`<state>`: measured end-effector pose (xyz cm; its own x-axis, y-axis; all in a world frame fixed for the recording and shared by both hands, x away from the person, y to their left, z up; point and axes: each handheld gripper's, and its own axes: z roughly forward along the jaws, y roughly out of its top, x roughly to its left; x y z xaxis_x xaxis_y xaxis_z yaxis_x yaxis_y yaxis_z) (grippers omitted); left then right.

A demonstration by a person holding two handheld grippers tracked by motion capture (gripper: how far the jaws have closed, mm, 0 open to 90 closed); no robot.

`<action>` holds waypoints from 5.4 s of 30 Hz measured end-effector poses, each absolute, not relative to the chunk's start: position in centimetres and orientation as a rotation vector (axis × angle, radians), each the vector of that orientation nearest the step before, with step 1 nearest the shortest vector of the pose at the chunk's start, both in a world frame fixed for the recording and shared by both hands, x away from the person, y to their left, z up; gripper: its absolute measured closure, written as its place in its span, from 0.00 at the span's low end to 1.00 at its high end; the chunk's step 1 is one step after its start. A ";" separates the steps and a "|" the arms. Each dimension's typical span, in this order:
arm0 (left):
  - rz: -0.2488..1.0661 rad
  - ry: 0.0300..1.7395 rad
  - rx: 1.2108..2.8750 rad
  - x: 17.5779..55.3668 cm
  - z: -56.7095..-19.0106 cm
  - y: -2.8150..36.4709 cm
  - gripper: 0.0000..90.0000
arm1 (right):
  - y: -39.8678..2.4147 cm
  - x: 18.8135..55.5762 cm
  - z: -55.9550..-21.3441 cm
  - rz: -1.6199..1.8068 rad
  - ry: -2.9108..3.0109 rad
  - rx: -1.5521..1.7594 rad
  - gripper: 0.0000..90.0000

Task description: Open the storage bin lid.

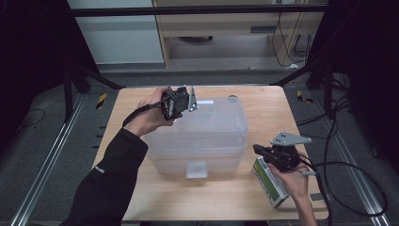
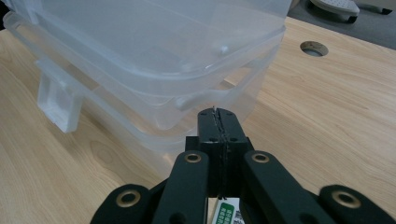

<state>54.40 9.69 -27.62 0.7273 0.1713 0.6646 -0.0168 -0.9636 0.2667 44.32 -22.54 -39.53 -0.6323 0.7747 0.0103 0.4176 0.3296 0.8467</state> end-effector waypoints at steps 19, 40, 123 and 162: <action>1.087 0.197 2.634 56.2 -27.0 9.7 0.78 | -21.5 45.1 -39.3 1.306 2.209 1.048 1.00; 1.063 0.255 2.577 55.8 -26.8 10.6 0.69 | -20.9 46.1 -38.9 1.354 2.167 1.055 1.00; 0.649 0.928 1.921 44.8 -39.5 25.2 0.99 | -20.5 45.8 -39.2 1.308 2.182 1.044 1.00; 0.681 0.941 1.863 46.4 -37.6 24.3 0.99 | -21.1 47.2 -37.2 1.415 2.110 1.029 1.00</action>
<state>46.40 24.30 -37.61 0.5565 0.8280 0.0693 0.3246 -0.2934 0.8992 47.19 -21.11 -37.24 -0.6502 0.7563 0.0723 0.3538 0.2172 0.9097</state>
